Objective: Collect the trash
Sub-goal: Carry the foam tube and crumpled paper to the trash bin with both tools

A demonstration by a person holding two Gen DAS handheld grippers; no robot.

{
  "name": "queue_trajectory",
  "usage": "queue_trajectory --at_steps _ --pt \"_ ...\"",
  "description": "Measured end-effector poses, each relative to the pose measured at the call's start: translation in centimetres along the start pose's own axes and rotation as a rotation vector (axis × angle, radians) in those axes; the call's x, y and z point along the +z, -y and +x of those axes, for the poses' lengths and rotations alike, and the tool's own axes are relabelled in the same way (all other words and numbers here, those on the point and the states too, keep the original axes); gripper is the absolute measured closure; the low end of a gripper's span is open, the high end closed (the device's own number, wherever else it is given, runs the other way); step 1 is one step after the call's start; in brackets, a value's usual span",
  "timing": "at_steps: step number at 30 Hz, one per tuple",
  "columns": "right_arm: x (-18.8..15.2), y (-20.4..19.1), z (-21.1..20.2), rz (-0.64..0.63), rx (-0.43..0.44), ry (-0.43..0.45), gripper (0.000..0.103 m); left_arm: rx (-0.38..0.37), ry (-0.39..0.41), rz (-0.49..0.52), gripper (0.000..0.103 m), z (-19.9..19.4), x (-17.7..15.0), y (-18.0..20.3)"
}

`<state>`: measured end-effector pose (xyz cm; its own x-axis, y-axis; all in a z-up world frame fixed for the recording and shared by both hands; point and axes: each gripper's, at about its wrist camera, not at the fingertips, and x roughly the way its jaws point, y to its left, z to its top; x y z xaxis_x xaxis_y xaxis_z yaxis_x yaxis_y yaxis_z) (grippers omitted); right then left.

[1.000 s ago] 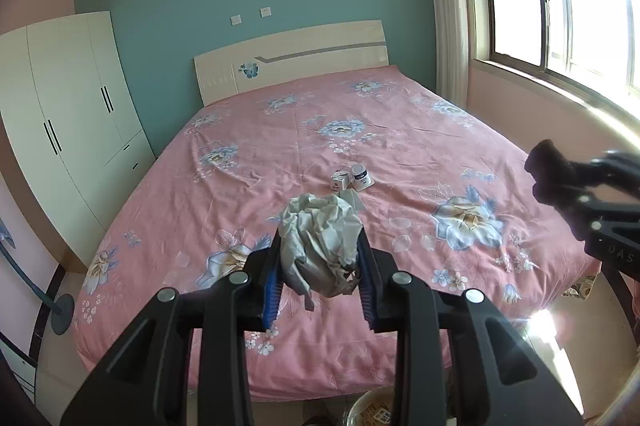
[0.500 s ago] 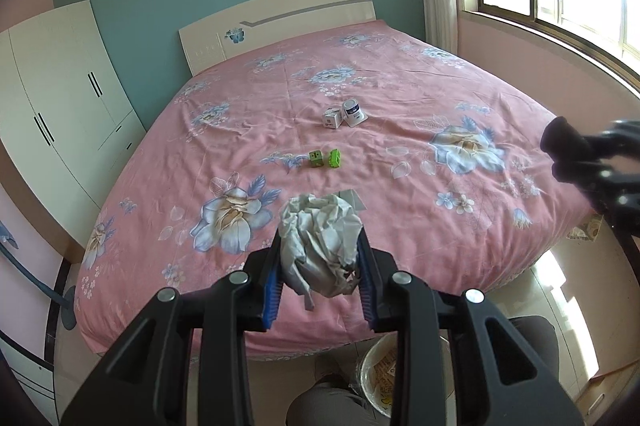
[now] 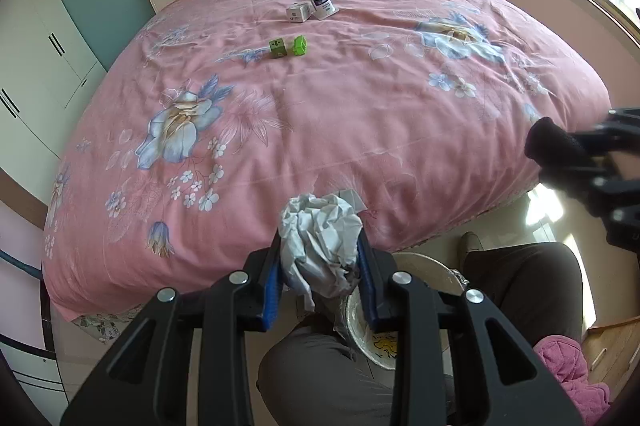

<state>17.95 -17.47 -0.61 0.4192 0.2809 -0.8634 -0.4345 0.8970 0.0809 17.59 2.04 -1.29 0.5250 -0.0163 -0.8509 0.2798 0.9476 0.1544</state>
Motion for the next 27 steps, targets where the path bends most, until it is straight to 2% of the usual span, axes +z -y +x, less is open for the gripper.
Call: queue_trajectory --at_steps 5,13,20,27 --pt "-2.5 -1.1 5.2 -0.019 0.026 -0.113 0.069 -0.021 -0.092 -0.001 0.069 4.2 -2.5 0.7" --pt "-7.0 -1.9 13.0 0.02 0.109 -0.272 0.069 -0.046 -0.261 0.005 0.069 11.3 -7.7 2.5" --pt "-11.0 -2.9 19.3 0.065 0.164 -0.393 0.069 -0.107 -0.402 -0.016 0.069 17.2 -11.3 4.5" --pt "-14.6 -3.4 25.7 0.159 0.215 -0.496 0.069 -0.18 -0.516 -0.08 0.069 22.6 -13.5 5.7"
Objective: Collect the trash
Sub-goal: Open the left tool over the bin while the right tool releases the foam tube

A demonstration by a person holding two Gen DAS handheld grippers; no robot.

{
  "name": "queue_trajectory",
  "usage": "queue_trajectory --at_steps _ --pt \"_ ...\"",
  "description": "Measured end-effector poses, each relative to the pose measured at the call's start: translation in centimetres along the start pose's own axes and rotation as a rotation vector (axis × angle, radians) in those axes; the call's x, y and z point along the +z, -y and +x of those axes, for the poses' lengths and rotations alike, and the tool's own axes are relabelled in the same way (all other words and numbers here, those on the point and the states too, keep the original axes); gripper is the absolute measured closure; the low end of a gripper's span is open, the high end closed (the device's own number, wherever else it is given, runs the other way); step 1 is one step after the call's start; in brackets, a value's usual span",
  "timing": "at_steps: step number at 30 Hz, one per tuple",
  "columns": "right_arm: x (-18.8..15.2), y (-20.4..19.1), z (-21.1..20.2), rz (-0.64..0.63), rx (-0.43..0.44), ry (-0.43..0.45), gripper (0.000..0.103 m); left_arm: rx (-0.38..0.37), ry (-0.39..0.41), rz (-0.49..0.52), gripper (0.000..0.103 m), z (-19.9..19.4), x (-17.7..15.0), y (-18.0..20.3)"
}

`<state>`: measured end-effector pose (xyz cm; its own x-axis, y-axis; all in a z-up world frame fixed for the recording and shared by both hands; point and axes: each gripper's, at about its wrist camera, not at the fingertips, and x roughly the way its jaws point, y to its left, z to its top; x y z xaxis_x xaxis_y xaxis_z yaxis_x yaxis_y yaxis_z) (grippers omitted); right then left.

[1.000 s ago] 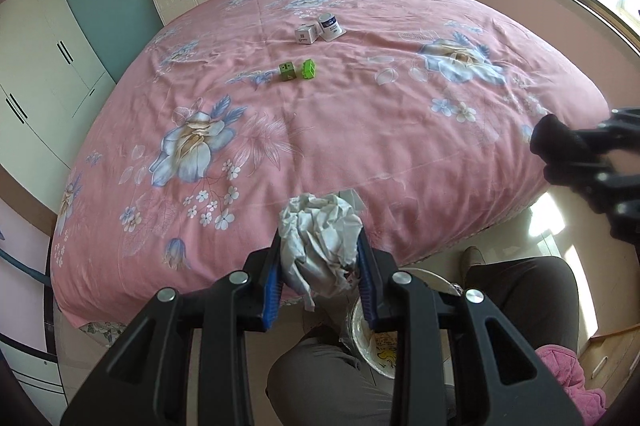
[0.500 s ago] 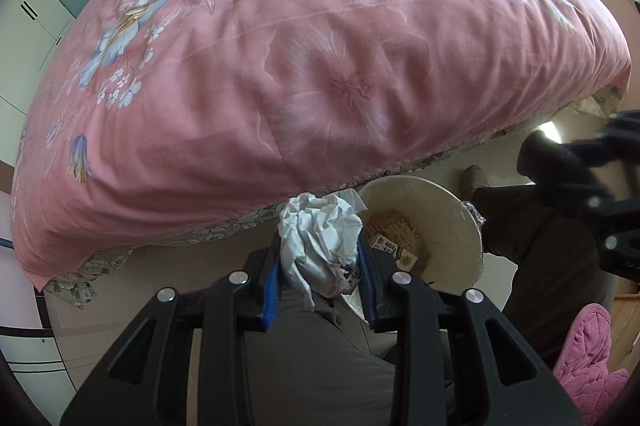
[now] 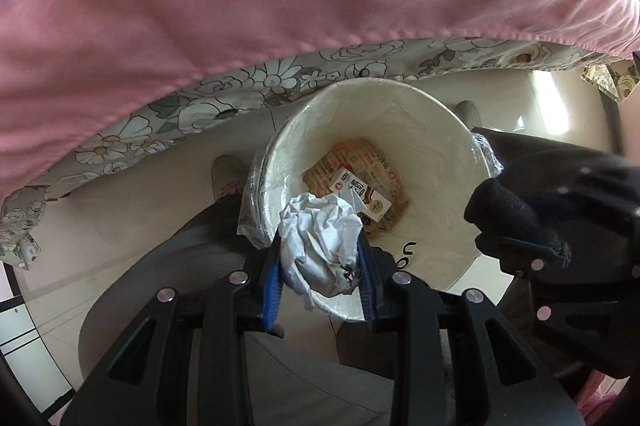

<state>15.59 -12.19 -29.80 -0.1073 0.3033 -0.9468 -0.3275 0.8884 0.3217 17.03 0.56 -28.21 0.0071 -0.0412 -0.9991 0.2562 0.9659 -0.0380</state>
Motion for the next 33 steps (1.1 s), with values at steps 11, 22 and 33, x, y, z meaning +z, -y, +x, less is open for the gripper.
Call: queue_trajectory --at_steps 11,22,33 --pt "0.7 1.2 8.0 0.098 -0.008 -0.078 0.069 -0.049 -0.121 -0.053 0.069 7.6 1.5 0.2" --pt "1.3 2.3 11.6 0.124 -0.022 -0.122 0.068 -0.078 -0.199 -0.102 0.063 12.1 2.9 0.3" --pt "1.5 2.5 12.3 0.122 -0.028 -0.111 0.046 -0.066 -0.194 -0.089 0.042 12.3 2.9 0.6"
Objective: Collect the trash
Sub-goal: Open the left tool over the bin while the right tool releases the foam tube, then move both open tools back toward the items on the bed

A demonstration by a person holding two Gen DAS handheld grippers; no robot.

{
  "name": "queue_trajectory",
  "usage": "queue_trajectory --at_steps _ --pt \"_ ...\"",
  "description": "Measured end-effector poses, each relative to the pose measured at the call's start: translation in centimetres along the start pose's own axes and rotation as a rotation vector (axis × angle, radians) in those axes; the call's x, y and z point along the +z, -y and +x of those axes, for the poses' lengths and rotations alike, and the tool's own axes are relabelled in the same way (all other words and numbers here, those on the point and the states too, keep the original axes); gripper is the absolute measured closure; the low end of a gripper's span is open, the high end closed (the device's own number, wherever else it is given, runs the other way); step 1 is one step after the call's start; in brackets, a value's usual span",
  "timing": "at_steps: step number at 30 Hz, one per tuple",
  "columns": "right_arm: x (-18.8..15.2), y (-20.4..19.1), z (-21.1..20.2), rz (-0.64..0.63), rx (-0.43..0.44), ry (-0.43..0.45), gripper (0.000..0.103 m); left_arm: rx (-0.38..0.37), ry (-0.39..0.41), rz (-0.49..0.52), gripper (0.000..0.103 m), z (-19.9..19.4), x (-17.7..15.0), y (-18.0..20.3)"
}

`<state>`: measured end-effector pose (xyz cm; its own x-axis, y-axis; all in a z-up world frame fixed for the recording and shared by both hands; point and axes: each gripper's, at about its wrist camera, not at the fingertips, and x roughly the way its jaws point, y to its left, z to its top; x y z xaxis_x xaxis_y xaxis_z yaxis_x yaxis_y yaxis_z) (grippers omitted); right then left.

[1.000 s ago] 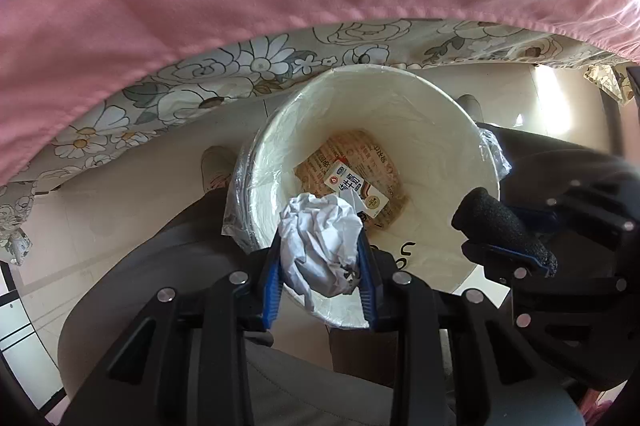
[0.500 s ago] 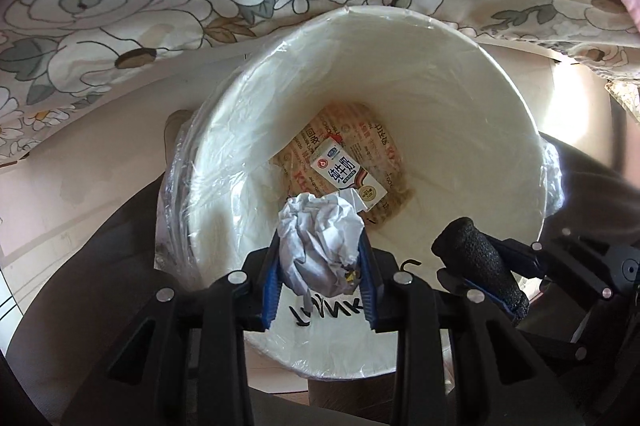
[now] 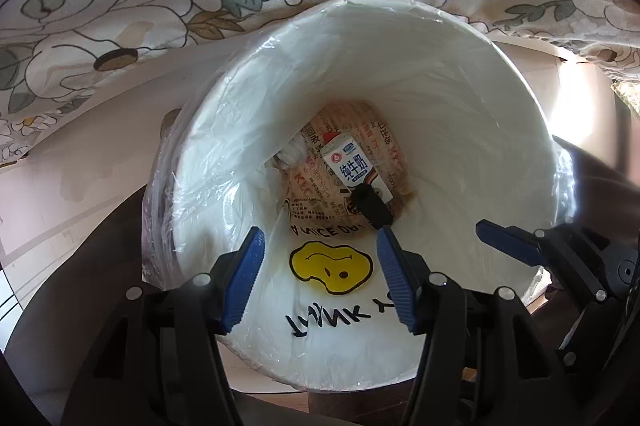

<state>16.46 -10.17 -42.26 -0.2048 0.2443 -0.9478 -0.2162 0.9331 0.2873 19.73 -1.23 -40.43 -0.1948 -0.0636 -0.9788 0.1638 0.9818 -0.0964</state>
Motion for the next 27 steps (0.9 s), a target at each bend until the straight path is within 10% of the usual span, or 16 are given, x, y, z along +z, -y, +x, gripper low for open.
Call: queue_trajectory --at_steps 27 --pt "-2.3 -0.7 -5.6 -0.013 -0.035 0.107 0.046 0.053 0.115 0.04 0.042 -6.4 -3.2 0.6"
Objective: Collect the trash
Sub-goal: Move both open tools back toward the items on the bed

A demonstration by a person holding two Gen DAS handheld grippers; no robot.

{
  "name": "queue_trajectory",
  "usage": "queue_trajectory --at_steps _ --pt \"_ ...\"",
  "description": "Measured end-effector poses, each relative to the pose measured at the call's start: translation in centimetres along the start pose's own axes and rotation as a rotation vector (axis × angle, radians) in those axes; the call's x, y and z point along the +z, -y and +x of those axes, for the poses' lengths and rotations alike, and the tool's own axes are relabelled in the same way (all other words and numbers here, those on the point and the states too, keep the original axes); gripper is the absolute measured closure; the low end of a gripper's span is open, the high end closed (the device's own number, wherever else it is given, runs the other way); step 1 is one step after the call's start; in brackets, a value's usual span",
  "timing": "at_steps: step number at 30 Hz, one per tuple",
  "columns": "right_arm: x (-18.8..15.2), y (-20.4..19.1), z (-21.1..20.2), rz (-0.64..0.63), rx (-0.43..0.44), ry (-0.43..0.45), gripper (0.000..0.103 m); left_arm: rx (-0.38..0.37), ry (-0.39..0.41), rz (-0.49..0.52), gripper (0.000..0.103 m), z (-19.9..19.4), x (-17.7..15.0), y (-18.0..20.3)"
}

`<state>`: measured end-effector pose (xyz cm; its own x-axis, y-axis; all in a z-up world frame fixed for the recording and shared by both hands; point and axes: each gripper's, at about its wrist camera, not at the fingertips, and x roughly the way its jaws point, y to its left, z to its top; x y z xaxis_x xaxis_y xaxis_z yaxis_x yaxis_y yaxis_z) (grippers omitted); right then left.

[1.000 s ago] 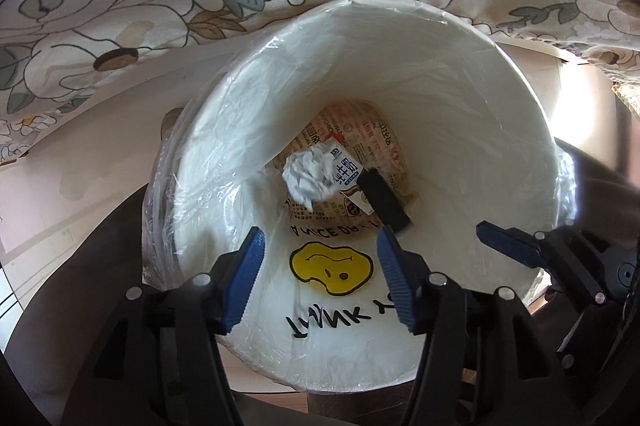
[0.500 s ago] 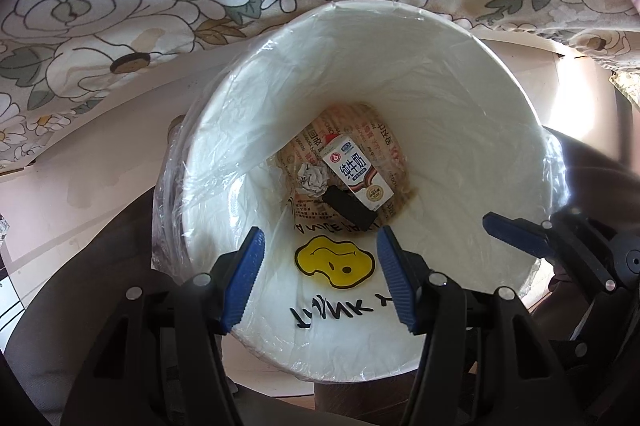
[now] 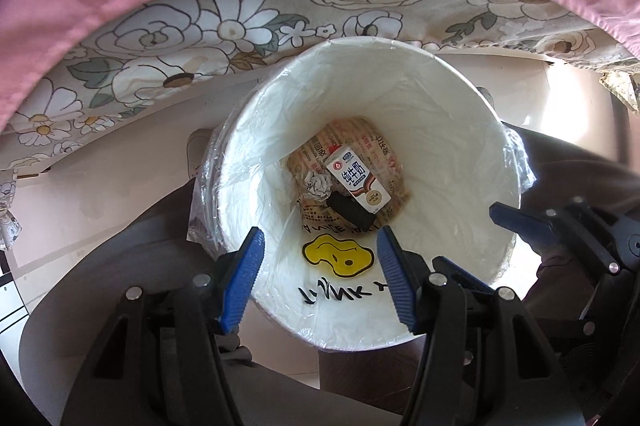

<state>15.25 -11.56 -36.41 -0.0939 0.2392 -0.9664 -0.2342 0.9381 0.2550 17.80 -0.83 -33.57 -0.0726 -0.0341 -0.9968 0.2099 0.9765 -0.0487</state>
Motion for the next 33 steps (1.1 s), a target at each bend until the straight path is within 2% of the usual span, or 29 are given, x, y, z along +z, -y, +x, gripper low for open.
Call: queue_trajectory --at_steps 11,21,23,27,30,33 --pt "-1.1 -0.7 -7.5 -0.077 -0.046 0.121 0.046 0.02 0.162 0.018 0.042 -8.4 -1.3 -0.2" --pt "-0.1 -0.8 -19.7 -0.12 -0.034 0.322 0.046 -0.03 0.345 0.004 0.042 -19.8 -0.5 -1.3" --pt "0.5 -1.1 -22.1 -0.127 -0.037 0.36 0.041 -0.027 0.389 0.004 0.042 -22.3 -0.1 -1.5" --pt "1.7 -1.8 -27.0 -0.152 -0.05 0.434 0.04 -0.014 0.46 0.004 0.041 -26.6 0.9 -2.0" --pt "2.6 -2.3 -30.4 -0.173 -0.069 0.49 0.034 -0.011 0.505 0.007 0.035 -29.4 1.8 -2.3" --pt "3.9 -2.4 -33.7 -0.185 -0.099 0.554 0.029 -0.021 0.534 0.001 0.034 -31.1 3.0 -2.9"
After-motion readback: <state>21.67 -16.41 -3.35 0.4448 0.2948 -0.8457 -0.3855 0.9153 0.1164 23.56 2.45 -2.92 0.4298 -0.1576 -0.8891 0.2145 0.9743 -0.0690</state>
